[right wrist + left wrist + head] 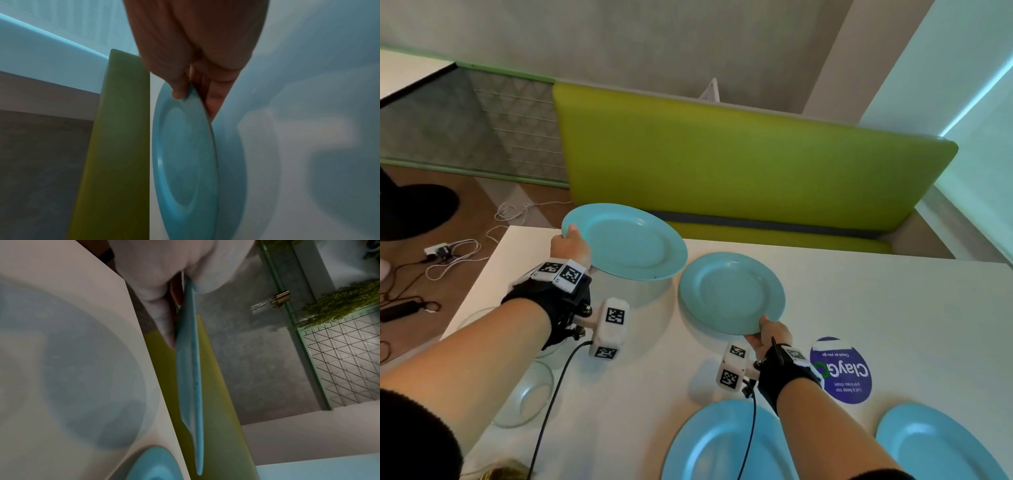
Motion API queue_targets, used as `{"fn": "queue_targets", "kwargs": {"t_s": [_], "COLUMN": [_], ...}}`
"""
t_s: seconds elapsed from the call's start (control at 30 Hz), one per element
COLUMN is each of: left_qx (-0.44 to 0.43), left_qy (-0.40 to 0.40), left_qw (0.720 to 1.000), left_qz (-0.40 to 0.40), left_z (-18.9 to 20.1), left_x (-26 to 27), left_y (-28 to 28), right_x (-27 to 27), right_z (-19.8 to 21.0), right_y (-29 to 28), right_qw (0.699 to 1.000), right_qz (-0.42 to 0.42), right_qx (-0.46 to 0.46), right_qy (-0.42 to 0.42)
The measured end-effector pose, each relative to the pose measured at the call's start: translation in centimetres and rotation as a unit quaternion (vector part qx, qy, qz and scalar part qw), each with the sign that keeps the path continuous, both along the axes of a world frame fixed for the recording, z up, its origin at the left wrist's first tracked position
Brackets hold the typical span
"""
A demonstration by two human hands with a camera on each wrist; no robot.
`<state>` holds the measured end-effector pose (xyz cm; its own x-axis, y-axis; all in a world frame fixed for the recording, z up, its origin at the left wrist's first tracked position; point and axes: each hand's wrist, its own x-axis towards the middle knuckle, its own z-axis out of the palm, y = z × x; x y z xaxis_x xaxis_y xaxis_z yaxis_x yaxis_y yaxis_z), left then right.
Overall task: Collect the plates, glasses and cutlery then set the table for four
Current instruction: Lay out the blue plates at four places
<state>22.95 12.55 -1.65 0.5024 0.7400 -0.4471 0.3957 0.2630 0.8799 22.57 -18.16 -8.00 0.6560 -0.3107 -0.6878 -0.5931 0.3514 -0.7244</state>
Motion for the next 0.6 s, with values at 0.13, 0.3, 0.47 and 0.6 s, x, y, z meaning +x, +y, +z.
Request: {"fn": "queue_targets", "kwargs": {"t_s": [0.13, 0.3, 0.47, 0.6], "left_qx": [-0.022, -0.037, -0.027, -0.029], "left_qy": [-0.011, -0.022, -0.016, -0.009], "left_qw": [1.000, 0.999, 1.000, 1.000], "left_qz": [0.001, 0.007, 0.000, -0.008], "left_z": [0.20, 0.53, 0.72, 0.77], "left_x": [0.15, 0.17, -0.17, -0.35], "left_y": [-0.08, -0.10, -0.17, -0.37], "right_x": [0.13, 0.41, 0.58, 0.90], "right_z": [-0.10, -0.11, -0.02, -0.11], "right_y": [0.62, 0.79, 1.11, 1.13], "right_qw": [1.000, 0.998, 0.996, 0.994], "right_qz": [0.009, 0.043, 0.064, 0.084], "right_qx": [0.013, 0.006, -0.005, -0.024], "right_qy": [0.022, 0.051, 0.059, 0.061]}}
